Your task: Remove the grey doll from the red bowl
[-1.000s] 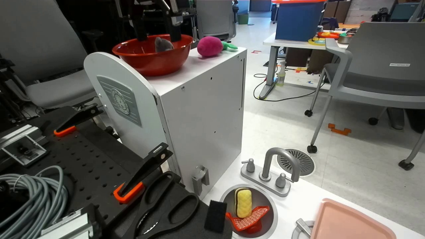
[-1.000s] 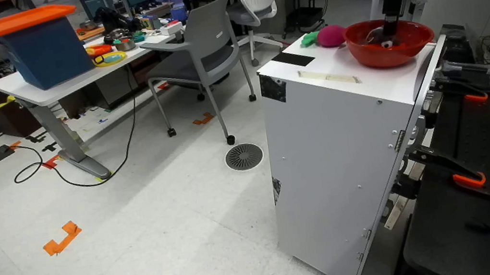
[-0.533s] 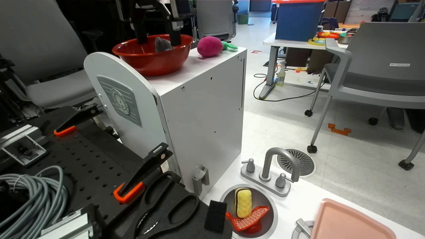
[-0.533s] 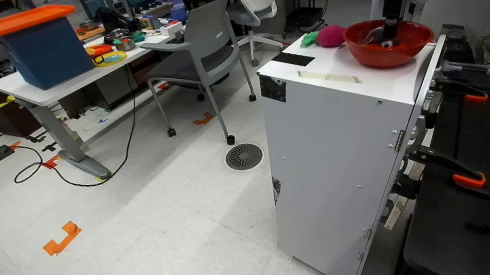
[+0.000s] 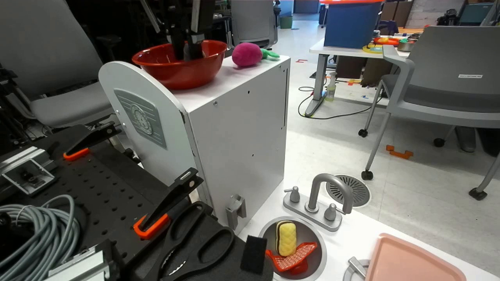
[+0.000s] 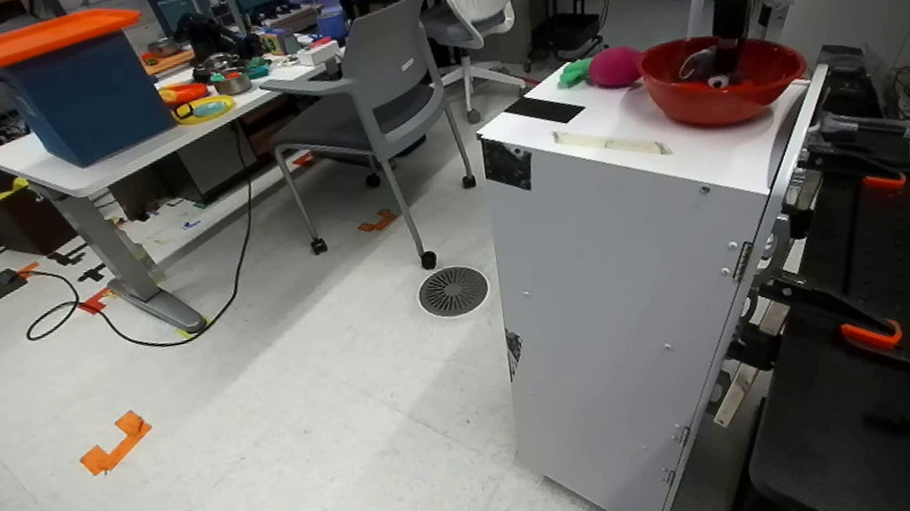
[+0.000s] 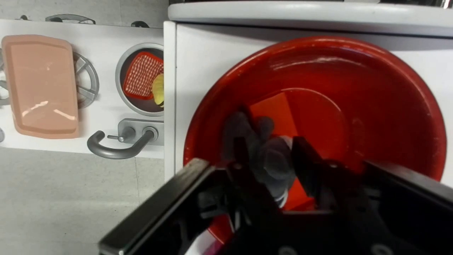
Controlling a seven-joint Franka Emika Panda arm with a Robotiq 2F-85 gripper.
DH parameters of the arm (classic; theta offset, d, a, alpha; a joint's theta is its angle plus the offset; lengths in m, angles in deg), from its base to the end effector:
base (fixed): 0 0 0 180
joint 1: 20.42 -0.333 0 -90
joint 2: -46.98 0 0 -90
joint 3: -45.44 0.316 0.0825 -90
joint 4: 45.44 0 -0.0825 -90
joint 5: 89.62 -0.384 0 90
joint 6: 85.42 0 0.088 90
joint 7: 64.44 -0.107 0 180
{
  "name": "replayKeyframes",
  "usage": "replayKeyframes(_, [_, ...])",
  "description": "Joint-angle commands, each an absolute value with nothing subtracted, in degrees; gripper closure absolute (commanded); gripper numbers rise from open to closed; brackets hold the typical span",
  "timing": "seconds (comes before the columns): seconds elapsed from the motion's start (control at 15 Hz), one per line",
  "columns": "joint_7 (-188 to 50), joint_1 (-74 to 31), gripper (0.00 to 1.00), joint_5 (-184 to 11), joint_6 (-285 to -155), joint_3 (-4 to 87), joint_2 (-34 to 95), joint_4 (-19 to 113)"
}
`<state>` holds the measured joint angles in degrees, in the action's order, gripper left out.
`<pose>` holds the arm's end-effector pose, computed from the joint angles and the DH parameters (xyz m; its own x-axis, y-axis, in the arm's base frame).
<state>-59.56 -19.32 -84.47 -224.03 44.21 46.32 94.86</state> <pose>0.4752 -0.0198 0.2912 0.9926 0.1116 -0.0476 0.1140 -0.9921 0.0529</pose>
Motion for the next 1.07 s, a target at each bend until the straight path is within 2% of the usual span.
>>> replayKeyframes(0.0, [-58.11, -18.95, 0.94, -85.41, -224.8, 43.92, 45.25, 93.84])
replayKeyframes(0.07, [-58.11, -18.93, 1.0, -85.49, -224.75, 43.9, 45.17, 93.76])
replayKeyframes(0.6, [-59.96, -19.03, 0.99, -83.76, -223.32, 44.02, 47.03, 93.79])
replayKeyframes(1.0, [-66.07, -19.06, 0.99, -77.92, -222.45, 44.4, 53.03, 95.22])
